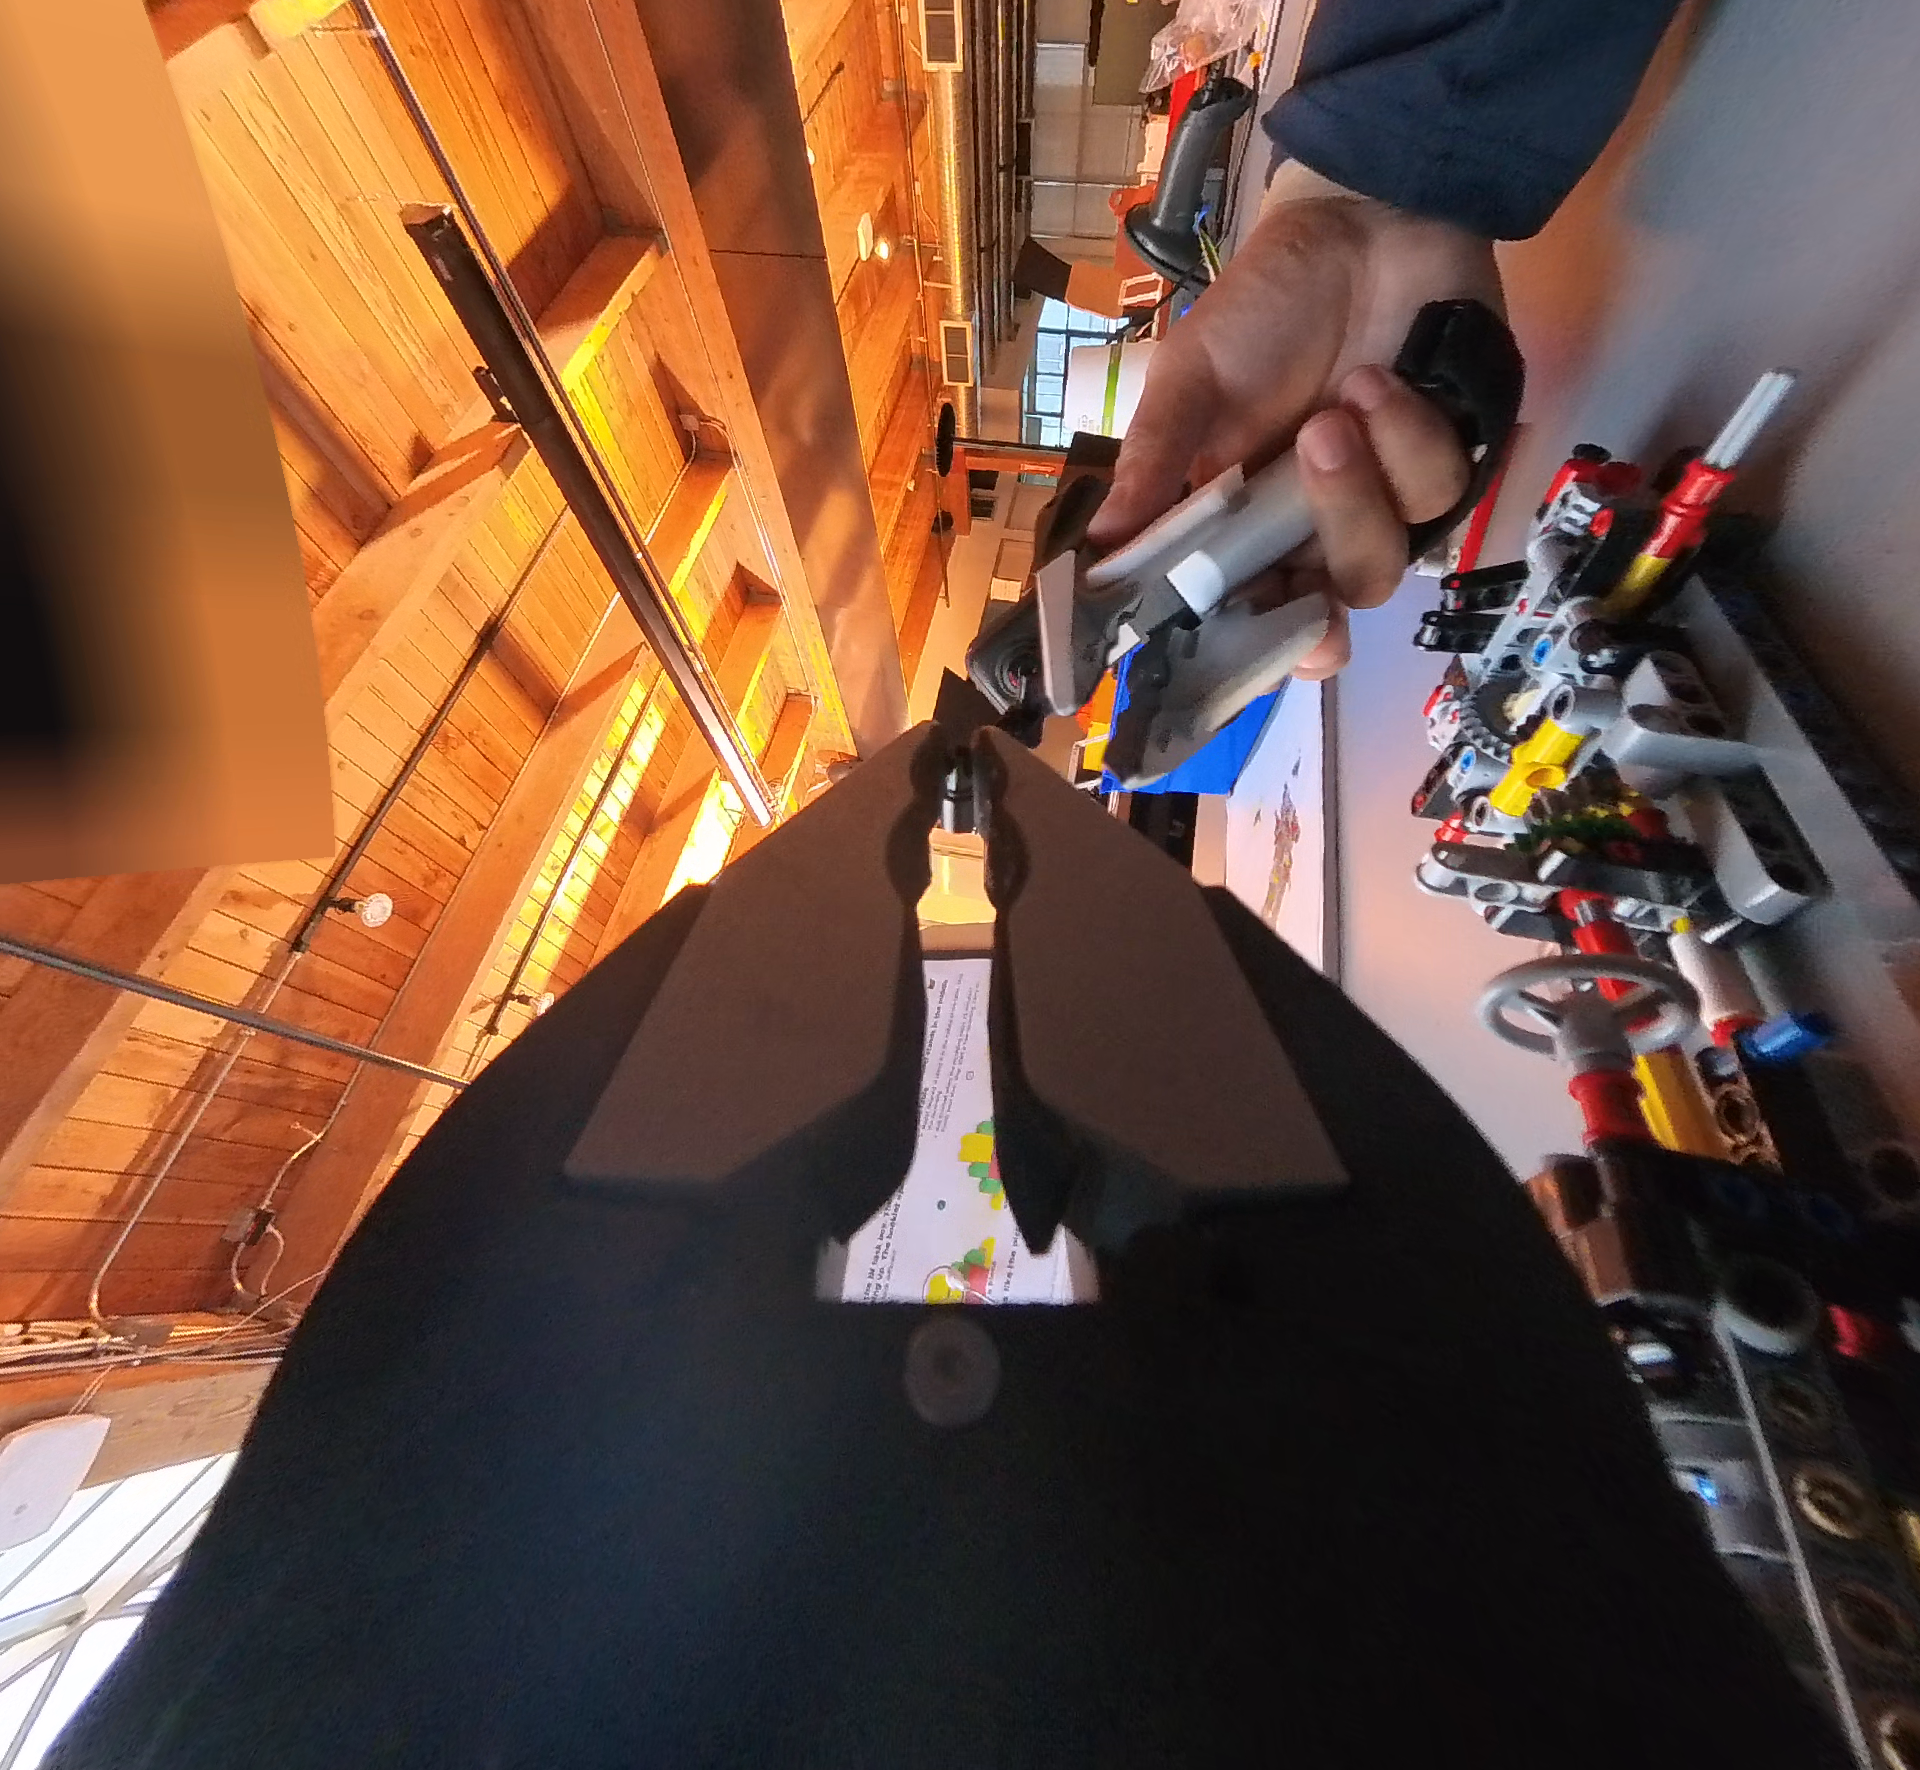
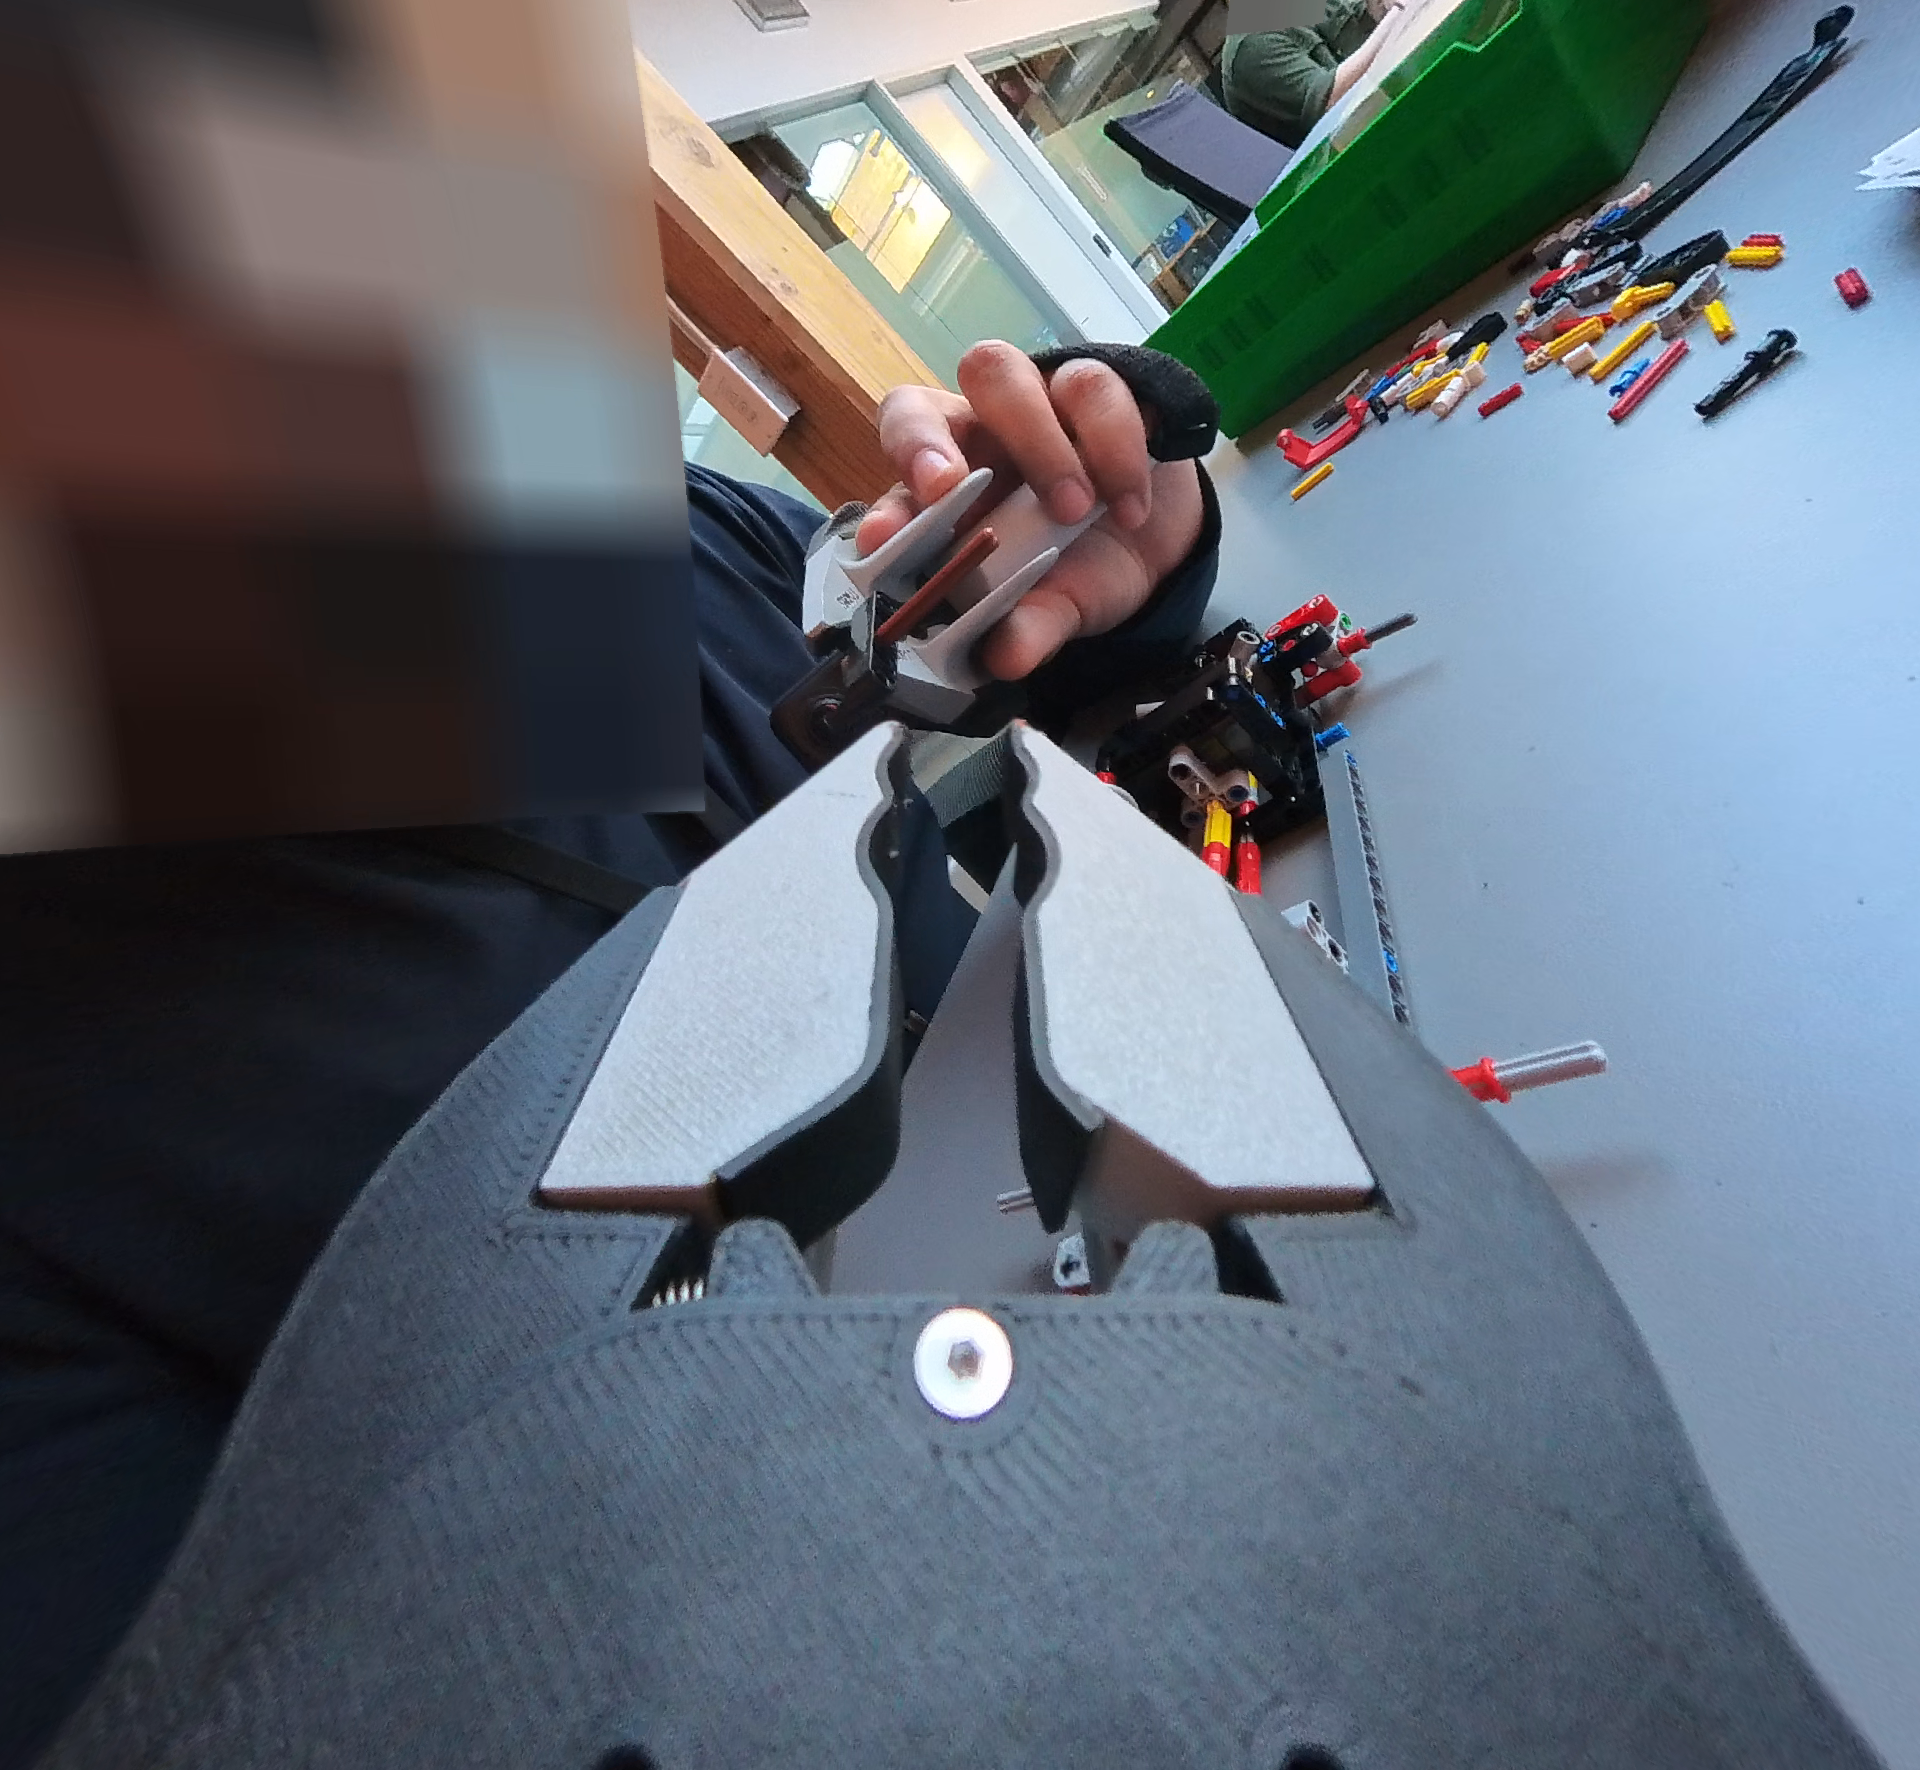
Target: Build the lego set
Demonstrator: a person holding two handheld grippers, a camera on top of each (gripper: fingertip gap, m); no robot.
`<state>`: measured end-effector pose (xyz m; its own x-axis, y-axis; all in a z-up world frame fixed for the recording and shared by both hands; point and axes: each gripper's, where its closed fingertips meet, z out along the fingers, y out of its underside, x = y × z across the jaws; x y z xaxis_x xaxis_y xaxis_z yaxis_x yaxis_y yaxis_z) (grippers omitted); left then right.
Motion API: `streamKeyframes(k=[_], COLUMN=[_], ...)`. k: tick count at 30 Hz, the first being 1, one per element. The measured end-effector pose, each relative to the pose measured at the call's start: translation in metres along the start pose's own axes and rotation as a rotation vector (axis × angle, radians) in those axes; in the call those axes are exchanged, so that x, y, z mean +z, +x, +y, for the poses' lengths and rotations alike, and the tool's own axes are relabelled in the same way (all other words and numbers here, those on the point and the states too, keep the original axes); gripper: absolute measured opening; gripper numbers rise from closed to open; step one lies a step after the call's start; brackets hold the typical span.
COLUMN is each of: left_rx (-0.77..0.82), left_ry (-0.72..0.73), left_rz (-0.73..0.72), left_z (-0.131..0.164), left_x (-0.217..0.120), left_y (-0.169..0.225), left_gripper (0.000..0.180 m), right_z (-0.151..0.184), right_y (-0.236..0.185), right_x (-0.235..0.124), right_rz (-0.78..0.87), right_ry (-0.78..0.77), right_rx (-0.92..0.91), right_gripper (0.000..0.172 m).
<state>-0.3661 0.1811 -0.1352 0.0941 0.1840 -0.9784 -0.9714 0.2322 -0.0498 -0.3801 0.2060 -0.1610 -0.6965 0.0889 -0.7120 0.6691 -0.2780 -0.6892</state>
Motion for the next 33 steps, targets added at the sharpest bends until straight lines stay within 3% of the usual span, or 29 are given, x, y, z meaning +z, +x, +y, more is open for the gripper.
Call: streamKeyframes(k=[15,21,27,30,33], left_rx=[0.031,0.076,0.068,-0.011,-0.289], left_ry=[0.000,0.013,-0.010,-0.035,-0.134], left_rz=[0.032,0.060,0.069,0.072,0.153], left_z=[0.002,-0.004,0.001,0.006,0.020], left_x=[0.001,0.002,0.004,0.005,0.010], left_y=[0.008,0.016,0.018,0.020,0.022], left_gripper=[0.001,0.001,0.001,0.005,0.031], right_z=[0.002,0.009,0.008,0.004,-0.004], right_y=[-0.013,-0.013,-0.011,-0.009,-0.005], right_x=[0.008,0.016,0.013,0.007,-0.009], right_rz=[-0.079,-0.071,-0.032,0.006,0.083], right_ry=[-0.015,-0.051,-0.058,-0.047,-0.027], right_rx=[0.039,0.061,0.025,-0.007,-0.061], right_gripper=[0.022,0.008,0.007,0.005,0.005])
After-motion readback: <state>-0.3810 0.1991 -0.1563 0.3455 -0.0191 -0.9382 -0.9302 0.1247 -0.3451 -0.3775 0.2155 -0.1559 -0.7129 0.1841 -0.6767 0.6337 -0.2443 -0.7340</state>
